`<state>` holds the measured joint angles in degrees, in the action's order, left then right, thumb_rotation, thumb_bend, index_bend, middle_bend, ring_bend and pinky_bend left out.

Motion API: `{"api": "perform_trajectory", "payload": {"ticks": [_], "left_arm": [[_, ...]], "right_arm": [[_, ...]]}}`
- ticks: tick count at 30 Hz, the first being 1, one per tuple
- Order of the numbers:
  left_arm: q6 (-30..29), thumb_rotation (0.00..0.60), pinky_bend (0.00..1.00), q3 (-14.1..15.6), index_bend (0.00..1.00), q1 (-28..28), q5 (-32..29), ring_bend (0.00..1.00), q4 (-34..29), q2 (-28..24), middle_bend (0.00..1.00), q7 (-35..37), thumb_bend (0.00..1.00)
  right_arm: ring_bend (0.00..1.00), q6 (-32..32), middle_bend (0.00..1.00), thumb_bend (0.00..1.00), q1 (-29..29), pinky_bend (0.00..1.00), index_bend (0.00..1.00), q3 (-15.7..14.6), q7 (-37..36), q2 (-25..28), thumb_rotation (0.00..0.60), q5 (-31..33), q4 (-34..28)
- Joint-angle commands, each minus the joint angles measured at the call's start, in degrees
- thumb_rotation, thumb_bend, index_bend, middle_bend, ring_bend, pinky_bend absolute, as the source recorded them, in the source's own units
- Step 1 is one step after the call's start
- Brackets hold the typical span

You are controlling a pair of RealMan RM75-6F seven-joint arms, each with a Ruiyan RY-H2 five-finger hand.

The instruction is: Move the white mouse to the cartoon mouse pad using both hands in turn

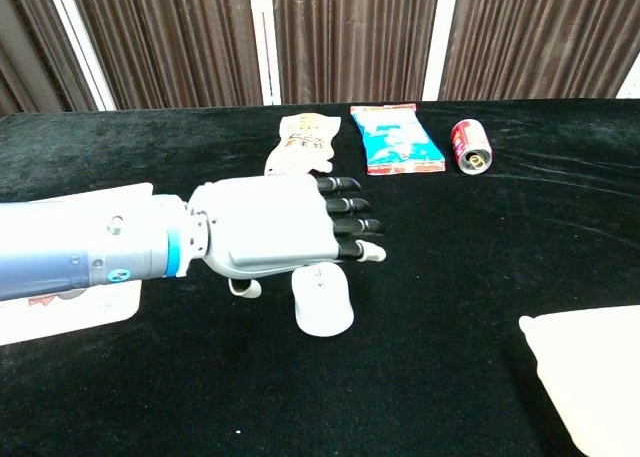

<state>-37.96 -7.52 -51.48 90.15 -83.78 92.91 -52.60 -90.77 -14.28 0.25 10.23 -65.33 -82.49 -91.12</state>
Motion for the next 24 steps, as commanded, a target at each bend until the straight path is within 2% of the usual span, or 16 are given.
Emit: {"api": "perform_trajectory", "payload": {"ticks": [1, 5, 8, 10, 13, 15, 17, 20, 24], "left_arm": [[0.7, 0.6, 0.0, 0.5, 0.1, -1.1, -0.3, 0.0, 2.3, 2.1, 0.0, -0.8, 0.0], [0.8, 0.6, 0.02, 1.0, 0.13, -2.4, -0.2, 0.03, 5.3, 4.9, 0.01, -1.3, 0.0], [0.7, 0.6, 0.12, 1.4, 0.15, -3.4, -0.1, 0.1, 7.5, 7.1, 0.06, -1.2, 0.0], [0.7, 0.6, 0.16, 1.7, 0.18, -3.9, 0.0, 0.13, 8.6, 8.1, 0.09, -1.0, 0.0], [-0.1, 0.6, 0.21, 2.7, 0.29, -5.1, 2.0, 0.23, 9.4, 9.2, 0.22, 0.1, 0.0], [-0.8, 0.6, 0.29, 3.2, 0.42, -5.5, 3.1, 0.31, 9.8, 9.2, 0.33, 1.0, 0.0], [-1.3, 0.6, 0.34, 3.7, 0.5, -5.9, 4.0, 0.36, 10.0, 9.1, 0.38, 1.6, 0.0], [-2.1, 0.6, 0.37, 4.5, 0.58, -6.4, 5.3, 0.39, 9.9, 8.2, 0.42, 2.3, 0.0], [-3.5, 0.6, 0.38, 5.8, 0.6, -7.1, 7.8, 0.4, 9.0, 5.5, 0.44, 3.8, 0.0]], "right_arm": [[0.0, 0.2, 0.0, 0.0, 0.2, 0.0, 0.0, 0.4, -0.3, 0.1, 0.6, 0.0, -0.2], [0.0, 0.9, 0.0, 0.0, 0.4, 0.0, 0.0, 1.1, -0.6, 0.3, 0.6, -0.1, -0.3], [0.0, 1.4, 0.0, 0.0, 0.6, 0.0, 0.0, 1.6, -1.2, 0.5, 0.6, -0.2, -0.5], [0.0, 1.8, 0.0, 0.0, 0.7, 0.0, 0.0, 1.8, -1.4, 0.7, 0.6, -0.3, -0.5], [0.0, 2.3, 0.0, 0.0, 0.9, 0.0, 0.0, 2.3, -2.2, 0.9, 0.6, -0.4, -0.3], [0.0, 2.6, 0.0, 0.0, 0.9, 0.0, 0.0, 2.5, -2.4, 0.9, 0.6, -0.4, -0.1], [0.0, 2.9, 0.0, 0.0, 1.0, 0.0, 0.0, 2.7, -2.7, 0.9, 0.6, -0.2, 0.1], [0.0, 3.2, 0.0, 0.0, 1.2, 0.0, 0.0, 3.1, -3.1, 1.0, 0.6, -0.3, 0.2], [0.0, 3.5, 0.0, 0.0, 1.4, 0.0, 0.0, 3.3, -3.1, 1.0, 0.6, -0.7, 0.2]]}}
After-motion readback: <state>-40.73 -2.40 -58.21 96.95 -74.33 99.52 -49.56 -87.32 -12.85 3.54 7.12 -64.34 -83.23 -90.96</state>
